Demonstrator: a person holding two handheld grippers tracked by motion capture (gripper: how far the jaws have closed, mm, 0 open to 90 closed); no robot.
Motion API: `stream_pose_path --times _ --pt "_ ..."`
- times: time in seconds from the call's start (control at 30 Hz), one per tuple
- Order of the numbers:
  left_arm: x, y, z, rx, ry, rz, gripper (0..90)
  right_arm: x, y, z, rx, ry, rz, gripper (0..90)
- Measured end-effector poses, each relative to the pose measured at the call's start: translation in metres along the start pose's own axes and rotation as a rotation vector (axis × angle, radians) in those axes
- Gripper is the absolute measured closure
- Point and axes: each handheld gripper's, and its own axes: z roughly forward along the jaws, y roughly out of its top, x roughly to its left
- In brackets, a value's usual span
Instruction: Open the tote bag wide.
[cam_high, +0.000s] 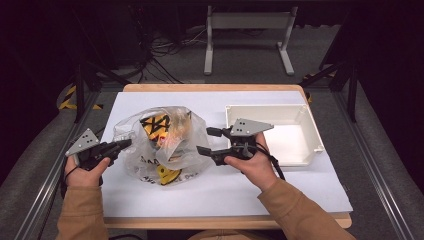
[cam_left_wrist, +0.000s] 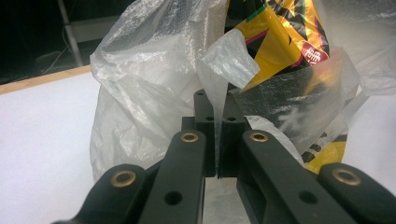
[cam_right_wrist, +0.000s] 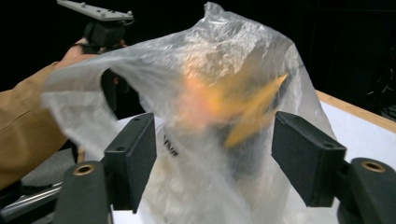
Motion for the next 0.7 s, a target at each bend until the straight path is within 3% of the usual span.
stream_pose_path --times 0.37,0.47,0.6,0.7 --pt "0.0 -0.001 -0.001 -0.004 -0.004 -0.009 89.2 0.011 0.01 0.021 -0.021 -0.034 -0.063 20.8" --pt "0.0 -0.001 -0.002 -0.005 -0.007 -0.012 88.7 0.014 0.009 0.024 -0.051 -0.064 -0.078 18.9" --pt "0.0 -0.002 -0.004 -0.004 -0.006 -0.017 88.3 0.016 0.009 0.028 -0.05 -0.053 -0.057 17.7" --pt "0.0 -0.003 -0.005 -0.006 -0.005 -0.02 87.1 0.018 0.008 0.032 -0.043 -0.065 -0.071 15.6"
